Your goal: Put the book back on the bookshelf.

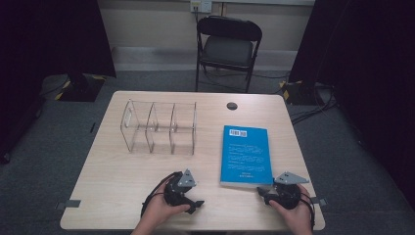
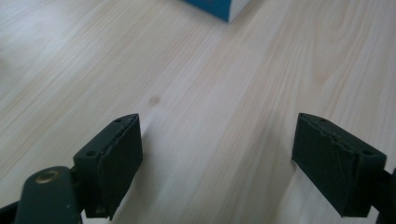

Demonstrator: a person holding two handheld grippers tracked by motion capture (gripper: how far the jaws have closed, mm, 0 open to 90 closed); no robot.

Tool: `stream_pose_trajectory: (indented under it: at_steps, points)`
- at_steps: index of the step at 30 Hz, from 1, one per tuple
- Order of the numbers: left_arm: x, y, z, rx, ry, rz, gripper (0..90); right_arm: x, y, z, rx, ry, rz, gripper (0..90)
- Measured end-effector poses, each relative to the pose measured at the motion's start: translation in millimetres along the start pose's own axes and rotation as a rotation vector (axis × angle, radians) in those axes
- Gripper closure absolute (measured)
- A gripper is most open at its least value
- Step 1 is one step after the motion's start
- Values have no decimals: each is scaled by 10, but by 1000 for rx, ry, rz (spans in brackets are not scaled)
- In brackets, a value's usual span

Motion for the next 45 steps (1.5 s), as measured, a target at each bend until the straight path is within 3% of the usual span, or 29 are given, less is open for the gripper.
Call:
stream_pose_trajectory:
  at_steps: [7, 10, 16, 25, 28, 45]
  points:
    - [-81, 26, 41, -50, 10, -2, 137, 3, 3, 11, 1, -14, 0, 331]
    - [-81, 32, 29, -43, 40, -4, 136, 5, 4, 13, -2, -14, 6, 332]
    - [-88, 36, 22, -44, 56, -1, 124, 14, 2, 30, 8, -20, -1, 340]
    - [-110, 51, 23, -46, 41, 0, 68, 27, 4, 44, 8, -27, -8, 349]
    - [-110, 51, 22, -46, 41, 0, 68, 17, 8, 20, -24, -33, 1, 354]
    - [-123, 58, 35, -44, 37, -4, 54, 57, 15, 19, -16, -38, -6, 425]
Point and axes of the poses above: each handheld gripper's, and its own axes: x roughly backward along the jaws, z roughly out of its top, y roughly to its right, the point moved 7 cm from there along -x, roughly forward along the jaws, and after that the axes turned 4 degrees about y, right-handed, at the moved point
